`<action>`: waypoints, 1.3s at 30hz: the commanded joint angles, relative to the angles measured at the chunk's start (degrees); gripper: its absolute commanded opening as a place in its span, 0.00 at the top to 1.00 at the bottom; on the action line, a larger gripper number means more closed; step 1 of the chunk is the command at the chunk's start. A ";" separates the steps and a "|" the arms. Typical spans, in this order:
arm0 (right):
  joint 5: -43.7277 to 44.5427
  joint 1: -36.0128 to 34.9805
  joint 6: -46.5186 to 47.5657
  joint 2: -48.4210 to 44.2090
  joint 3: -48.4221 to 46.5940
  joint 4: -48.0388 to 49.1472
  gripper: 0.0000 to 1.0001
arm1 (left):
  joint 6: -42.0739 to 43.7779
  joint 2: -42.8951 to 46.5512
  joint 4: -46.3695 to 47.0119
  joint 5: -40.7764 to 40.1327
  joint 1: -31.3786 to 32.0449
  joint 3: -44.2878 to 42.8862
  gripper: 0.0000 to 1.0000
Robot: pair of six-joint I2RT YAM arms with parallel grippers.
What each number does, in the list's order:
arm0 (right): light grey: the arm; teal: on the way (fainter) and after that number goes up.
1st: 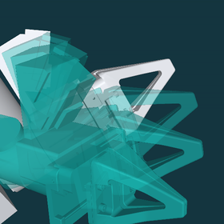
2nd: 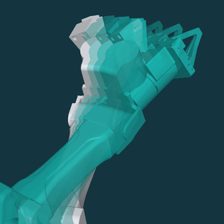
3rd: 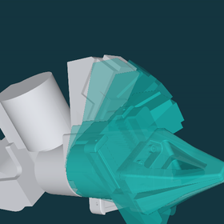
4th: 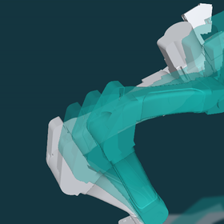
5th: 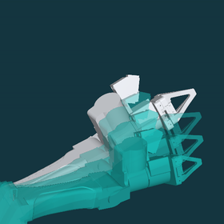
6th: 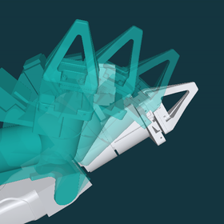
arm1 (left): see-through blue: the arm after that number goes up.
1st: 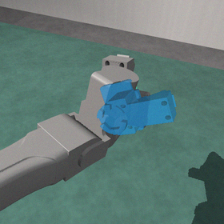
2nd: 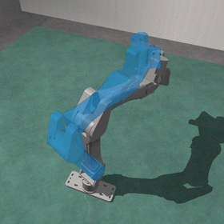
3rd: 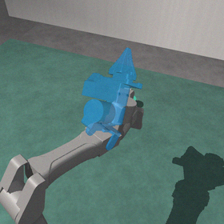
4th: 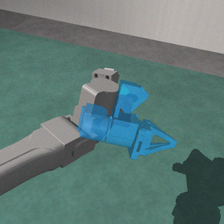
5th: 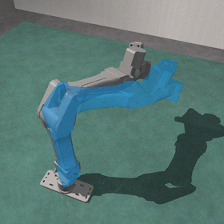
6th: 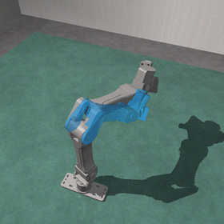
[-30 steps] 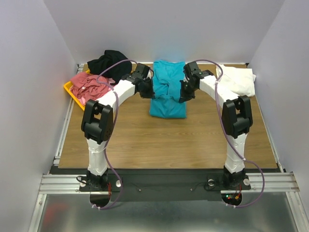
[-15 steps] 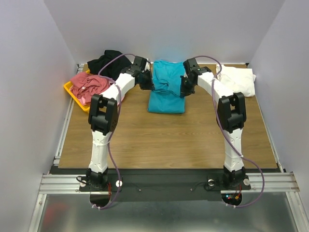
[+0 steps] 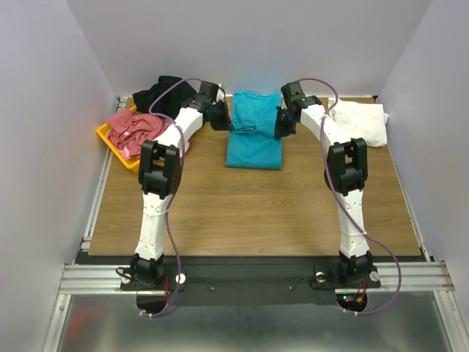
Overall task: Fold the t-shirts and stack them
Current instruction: Fold the tshirt
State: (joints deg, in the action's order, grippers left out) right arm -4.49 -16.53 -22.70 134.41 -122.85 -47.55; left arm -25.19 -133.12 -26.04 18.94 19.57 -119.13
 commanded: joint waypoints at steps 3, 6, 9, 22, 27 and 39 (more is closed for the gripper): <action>0.54 1.24 -0.77 1.38 -4.50 0.88 1.00 | -0.91 -1.44 2.05 3.38 -1.11 -6.28 1.00; 0.19 1.59 -1.03 2.43 -5.64 0.88 1.00 | -0.83 -2.93 2.22 4.09 -1.29 -7.25 1.00; 0.62 1.94 -1.56 3.40 -6.96 0.88 0.99 | -0.82 -3.72 3.54 4.18 -1.55 -7.34 0.75; 2.83 3.26 -0.59 -4.58 -2.59 1.85 0.20 | 2.06 8.20 7.23 0.75 -1.12 6.76 0.01; -4.02 3.35 0.11 -11.17 13.20 4.99 0.20 | 5.23 14.71 7.32 -2.32 0.81 21.01 0.01; -11.42 3.18 -1.03 -20.85 33.81 11.34 0.26 | 1.73 20.44 12.86 -3.99 4.42 35.63 0.09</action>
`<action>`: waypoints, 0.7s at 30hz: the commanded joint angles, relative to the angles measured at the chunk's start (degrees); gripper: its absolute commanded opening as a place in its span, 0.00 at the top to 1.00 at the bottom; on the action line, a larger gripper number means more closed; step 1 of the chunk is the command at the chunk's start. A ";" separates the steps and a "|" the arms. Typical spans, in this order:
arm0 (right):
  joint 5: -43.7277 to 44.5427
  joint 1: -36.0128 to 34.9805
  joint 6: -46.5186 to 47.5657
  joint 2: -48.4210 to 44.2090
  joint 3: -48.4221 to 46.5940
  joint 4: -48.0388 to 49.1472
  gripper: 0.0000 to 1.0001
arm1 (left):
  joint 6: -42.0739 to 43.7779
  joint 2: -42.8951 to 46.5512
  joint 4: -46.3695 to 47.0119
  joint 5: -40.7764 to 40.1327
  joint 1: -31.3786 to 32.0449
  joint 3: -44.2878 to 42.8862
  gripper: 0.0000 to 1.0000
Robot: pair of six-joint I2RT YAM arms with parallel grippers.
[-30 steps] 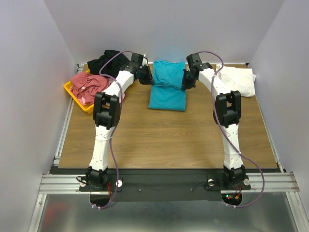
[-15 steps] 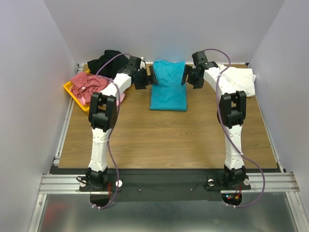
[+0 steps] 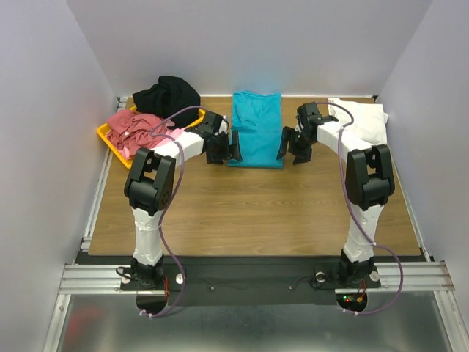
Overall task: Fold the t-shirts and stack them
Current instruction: Fold the tshirt
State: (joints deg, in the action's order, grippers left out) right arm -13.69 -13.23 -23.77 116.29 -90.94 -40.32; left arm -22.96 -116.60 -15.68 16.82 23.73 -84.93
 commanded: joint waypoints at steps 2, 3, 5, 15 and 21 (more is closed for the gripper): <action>-2.04 -0.12 0.04 -2.74 2.86 4.37 0.27 | -0.59 4.09 2.41 -2.31 0.36 2.22 0.11; -1.95 -0.12 0.13 -2.74 2.96 4.54 0.28 | -0.59 4.18 2.41 -2.84 0.44 2.31 0.12; -2.04 -0.12 0.13 -2.21 3.13 4.81 0.28 | -0.68 4.10 2.24 -3.28 0.53 2.57 0.14; -2.30 -0.30 0.13 -0.63 3.48 5.69 0.32 | -0.16 1.64 1.09 -5.30 0.80 0.46 0.20; -0.55 -1.53 0.57 -0.97 4.45 5.51 0.39 | 0.99 0.85 -0.84 -6.71 1.50 -0.77 0.25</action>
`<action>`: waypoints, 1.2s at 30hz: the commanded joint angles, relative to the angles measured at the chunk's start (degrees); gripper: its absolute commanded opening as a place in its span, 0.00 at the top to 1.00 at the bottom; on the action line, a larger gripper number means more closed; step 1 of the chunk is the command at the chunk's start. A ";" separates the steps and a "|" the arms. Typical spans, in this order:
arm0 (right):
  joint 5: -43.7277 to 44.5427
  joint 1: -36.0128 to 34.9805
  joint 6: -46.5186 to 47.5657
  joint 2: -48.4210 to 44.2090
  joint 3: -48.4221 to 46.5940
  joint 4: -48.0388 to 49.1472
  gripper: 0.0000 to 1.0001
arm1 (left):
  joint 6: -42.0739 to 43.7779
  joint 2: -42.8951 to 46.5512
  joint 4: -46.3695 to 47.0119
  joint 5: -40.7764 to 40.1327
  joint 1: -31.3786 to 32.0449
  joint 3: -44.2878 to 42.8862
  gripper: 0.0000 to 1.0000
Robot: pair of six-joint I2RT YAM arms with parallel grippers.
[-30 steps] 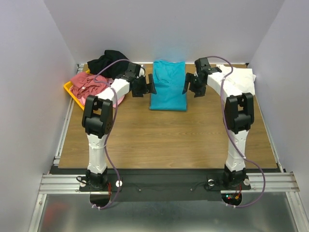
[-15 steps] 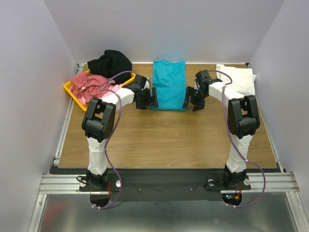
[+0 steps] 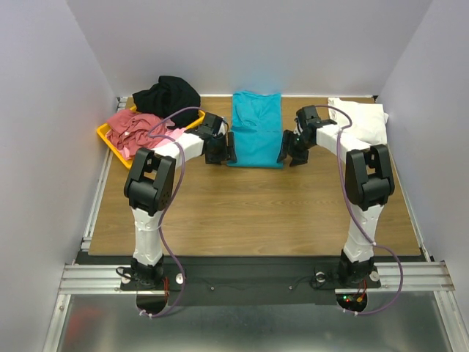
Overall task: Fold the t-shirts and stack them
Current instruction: Fold the tshirt
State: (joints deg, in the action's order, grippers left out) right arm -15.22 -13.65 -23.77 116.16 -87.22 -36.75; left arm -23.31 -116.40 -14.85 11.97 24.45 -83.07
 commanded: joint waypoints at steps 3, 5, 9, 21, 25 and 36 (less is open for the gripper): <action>2.12 -1.55 0.83 -1.20 2.40 1.95 0.41 | 1.69 -0.05 -2.64 -2.12 1.30 -3.07 0.27; 3.35 -2.34 1.27 -1.72 3.45 1.86 0.44 | 1.86 -0.14 -2.99 -2.38 1.83 -2.80 0.30; 3.97 -2.87 1.44 -1.81 4.34 1.86 0.47 | 2.04 -0.41 -3.08 -2.91 2.18 -1.75 0.30; 5.03 -2.87 0.66 1.17 -0.75 1.86 0.52 | 2.66 -1.64 -4.66 -5.02 2.27 -1.83 0.37; 3.89 -2.87 0.57 2.40 -2.42 1.86 0.52 | 2.74 -2.34 -4.66 -4.85 2.27 -2.54 0.37; 0.90 -2.96 1.53 2.23 0.73 1.86 0.72 | 3.45 -4.10 -4.66 -4.06 2.27 -4.12 0.71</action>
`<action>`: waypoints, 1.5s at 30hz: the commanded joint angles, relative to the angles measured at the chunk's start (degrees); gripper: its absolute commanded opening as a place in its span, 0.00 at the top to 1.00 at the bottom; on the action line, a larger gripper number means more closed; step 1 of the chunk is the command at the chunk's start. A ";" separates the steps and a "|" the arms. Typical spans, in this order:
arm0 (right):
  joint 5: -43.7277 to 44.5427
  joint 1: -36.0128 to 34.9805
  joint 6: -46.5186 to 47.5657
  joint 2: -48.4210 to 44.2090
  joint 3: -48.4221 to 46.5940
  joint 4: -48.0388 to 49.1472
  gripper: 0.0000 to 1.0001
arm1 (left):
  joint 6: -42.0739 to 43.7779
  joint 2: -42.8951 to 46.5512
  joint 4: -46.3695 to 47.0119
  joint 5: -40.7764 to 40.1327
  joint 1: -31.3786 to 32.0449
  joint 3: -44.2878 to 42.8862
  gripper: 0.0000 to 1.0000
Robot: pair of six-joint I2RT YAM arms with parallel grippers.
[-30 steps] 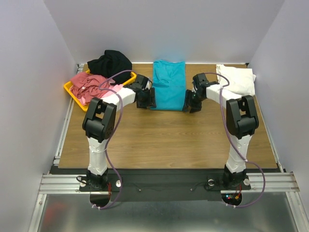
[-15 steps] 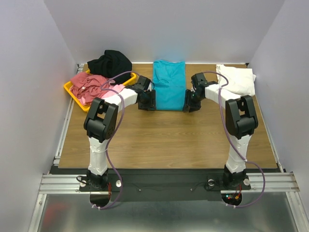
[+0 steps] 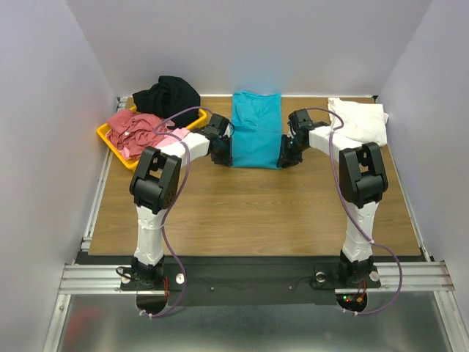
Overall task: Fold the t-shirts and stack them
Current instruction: Fold the tshirt
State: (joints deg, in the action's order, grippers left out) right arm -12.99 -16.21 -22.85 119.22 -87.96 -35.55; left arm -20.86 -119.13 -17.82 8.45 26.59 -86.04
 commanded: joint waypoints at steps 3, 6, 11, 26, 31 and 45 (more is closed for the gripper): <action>-2.29 -0.40 1.05 -1.97 3.58 0.66 0.87 | 1.00 -1.10 -1.51 0.08 0.13 -0.53 0.78; -2.82 -0.40 1.76 -3.37 5.60 0.66 1.00 | 1.00 -0.31 -1.07 0.87 0.13 0.69 0.90; -4.49 -0.40 2.55 -8.91 8.86 0.48 1.00 | 1.17 3.46 -0.98 3.50 0.39 4.38 1.00; -9.59 -0.58 6.50 -28.15 21.25 -15.68 1.00 | -6.90 26.83 -0.10 9.83 8.11 27.05 1.00; -10.64 -0.76 7.65 -34.22 22.04 -24.02 1.00 | -14.80 36.67 -0.54 10.80 11.37 33.03 1.00; -14.95 -1.81 3.69 -47.85 19.59 -41.70 1.00 | -34.41 59.97 -6.51 10.10 25.35 38.76 1.00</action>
State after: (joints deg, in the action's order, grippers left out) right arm -25.52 -17.41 -17.78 74.37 -65.56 -70.15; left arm -48.47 -63.07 -21.47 19.20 49.10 -47.48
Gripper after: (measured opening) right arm 0.014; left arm 0.025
